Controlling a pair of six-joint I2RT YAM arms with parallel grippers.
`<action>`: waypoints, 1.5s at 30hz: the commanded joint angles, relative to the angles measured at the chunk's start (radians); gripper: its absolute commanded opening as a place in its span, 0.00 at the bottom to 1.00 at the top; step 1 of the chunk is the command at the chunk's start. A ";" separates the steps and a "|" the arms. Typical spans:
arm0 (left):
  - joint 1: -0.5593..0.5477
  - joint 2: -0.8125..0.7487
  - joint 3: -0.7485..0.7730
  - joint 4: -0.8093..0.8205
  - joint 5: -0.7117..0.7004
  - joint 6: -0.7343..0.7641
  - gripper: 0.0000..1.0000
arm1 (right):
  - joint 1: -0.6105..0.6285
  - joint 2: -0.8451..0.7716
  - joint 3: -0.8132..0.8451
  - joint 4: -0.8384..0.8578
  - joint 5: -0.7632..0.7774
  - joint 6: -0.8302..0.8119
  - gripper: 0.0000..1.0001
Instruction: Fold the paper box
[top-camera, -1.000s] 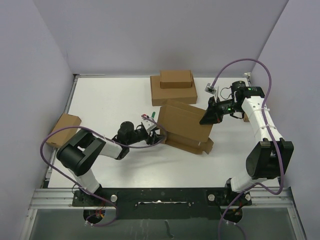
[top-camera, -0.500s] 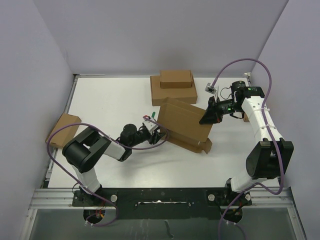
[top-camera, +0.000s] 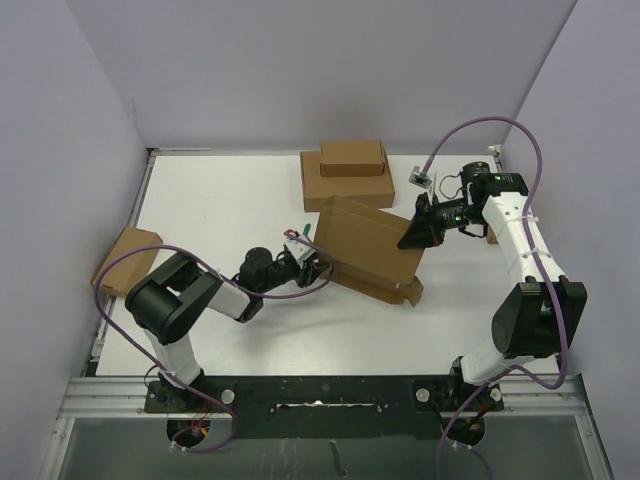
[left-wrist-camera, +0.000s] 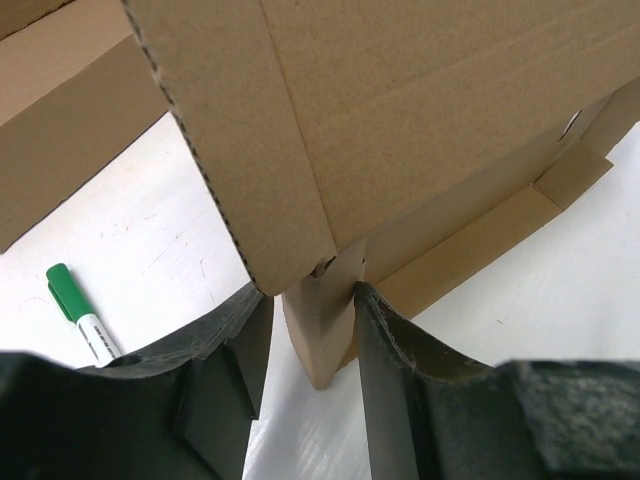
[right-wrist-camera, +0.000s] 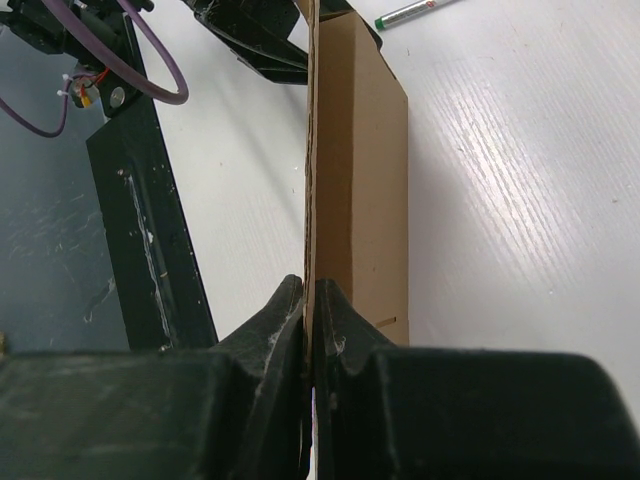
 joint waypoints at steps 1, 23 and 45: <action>0.013 0.018 0.024 0.080 0.022 -0.021 0.36 | 0.008 -0.001 0.005 -0.015 -0.013 -0.023 0.00; 0.006 0.073 0.040 0.119 -0.063 -0.039 0.18 | 0.007 0.057 0.039 -0.036 -0.033 -0.027 0.00; -0.016 -0.357 0.122 -0.860 -0.140 -0.201 0.00 | -0.015 0.024 0.100 0.119 -0.062 0.173 0.00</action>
